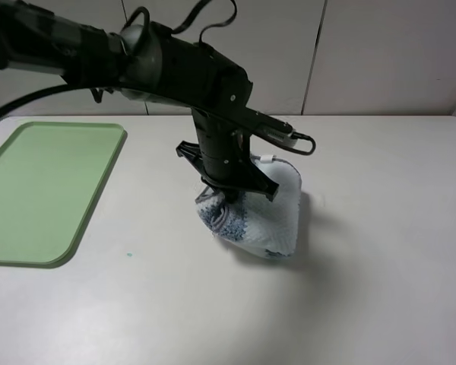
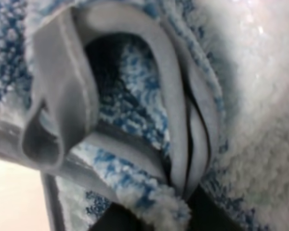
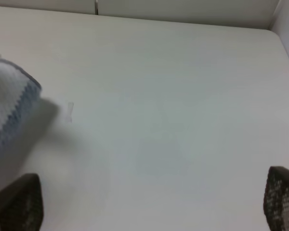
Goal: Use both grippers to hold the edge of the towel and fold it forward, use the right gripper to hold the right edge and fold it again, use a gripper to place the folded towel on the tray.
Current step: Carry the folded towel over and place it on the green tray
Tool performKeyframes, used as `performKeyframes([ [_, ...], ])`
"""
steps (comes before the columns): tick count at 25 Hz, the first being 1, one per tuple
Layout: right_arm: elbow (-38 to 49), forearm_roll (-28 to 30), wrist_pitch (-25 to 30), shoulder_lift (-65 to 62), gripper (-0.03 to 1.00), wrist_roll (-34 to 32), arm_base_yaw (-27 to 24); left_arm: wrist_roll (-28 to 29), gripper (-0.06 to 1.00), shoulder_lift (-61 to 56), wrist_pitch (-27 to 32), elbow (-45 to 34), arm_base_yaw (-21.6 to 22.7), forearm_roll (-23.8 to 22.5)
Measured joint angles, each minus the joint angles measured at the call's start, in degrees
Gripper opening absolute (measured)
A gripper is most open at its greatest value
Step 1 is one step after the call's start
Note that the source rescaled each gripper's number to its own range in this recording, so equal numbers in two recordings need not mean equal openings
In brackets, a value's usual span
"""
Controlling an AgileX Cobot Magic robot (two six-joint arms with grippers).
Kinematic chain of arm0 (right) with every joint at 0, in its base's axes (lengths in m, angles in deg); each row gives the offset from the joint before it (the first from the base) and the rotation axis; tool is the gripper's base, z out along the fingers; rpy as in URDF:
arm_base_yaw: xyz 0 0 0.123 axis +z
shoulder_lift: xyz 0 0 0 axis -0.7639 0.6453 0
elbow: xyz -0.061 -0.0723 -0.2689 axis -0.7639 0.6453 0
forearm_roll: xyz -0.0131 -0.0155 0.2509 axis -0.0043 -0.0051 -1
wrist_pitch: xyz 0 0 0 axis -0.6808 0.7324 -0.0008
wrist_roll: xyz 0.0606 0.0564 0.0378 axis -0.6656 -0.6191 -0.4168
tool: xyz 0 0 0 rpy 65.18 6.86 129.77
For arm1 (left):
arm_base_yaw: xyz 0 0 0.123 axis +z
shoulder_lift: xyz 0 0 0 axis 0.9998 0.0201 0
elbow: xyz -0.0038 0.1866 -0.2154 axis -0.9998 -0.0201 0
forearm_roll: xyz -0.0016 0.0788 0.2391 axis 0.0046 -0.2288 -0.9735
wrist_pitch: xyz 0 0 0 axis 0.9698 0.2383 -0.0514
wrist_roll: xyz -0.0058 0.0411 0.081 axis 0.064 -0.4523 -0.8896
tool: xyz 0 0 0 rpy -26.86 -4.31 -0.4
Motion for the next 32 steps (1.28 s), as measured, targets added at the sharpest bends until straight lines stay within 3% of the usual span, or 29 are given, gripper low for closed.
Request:
performKeyframes([
  [18,0.0,-0.1,0.0,0.0,1.0,0.0,0.0,-6.8,0.09,-4.9,8.6,0.0,13.9,-1.7],
  [25,0.0,-0.1,0.0,0.0,1.0,0.0,0.0,-9.2,0.09,-7.5,9.7,-0.5,19.8,-1.8],
  [32,0.0,-0.2,0.0,0.0,1.0,0.0,0.0,-10.9,0.09,-10.9,8.6,-6.6,27.9,-2.0],
])
